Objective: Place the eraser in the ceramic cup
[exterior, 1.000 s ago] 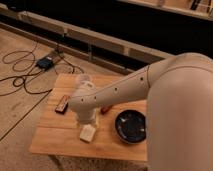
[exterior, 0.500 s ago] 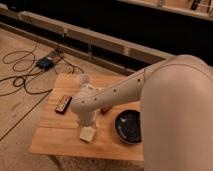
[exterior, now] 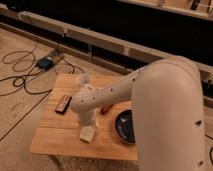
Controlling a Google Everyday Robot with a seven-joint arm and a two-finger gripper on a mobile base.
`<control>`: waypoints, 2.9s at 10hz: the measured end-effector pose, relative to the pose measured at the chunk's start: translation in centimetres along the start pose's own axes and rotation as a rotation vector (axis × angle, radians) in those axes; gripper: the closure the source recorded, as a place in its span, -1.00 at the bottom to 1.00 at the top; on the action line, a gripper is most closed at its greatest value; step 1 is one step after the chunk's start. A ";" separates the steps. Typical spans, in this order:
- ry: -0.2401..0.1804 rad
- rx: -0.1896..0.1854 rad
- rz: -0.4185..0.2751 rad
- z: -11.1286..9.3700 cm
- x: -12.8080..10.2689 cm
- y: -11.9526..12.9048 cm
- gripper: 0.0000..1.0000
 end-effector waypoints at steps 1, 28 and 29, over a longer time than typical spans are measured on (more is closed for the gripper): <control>0.008 0.005 0.006 0.5 -0.2 0.0 -0.30; -0.043 -0.066 -0.054 -2.9 -5.5 2.5 1.00; -0.060 -0.063 -0.087 -4.1 -6.1 2.8 1.00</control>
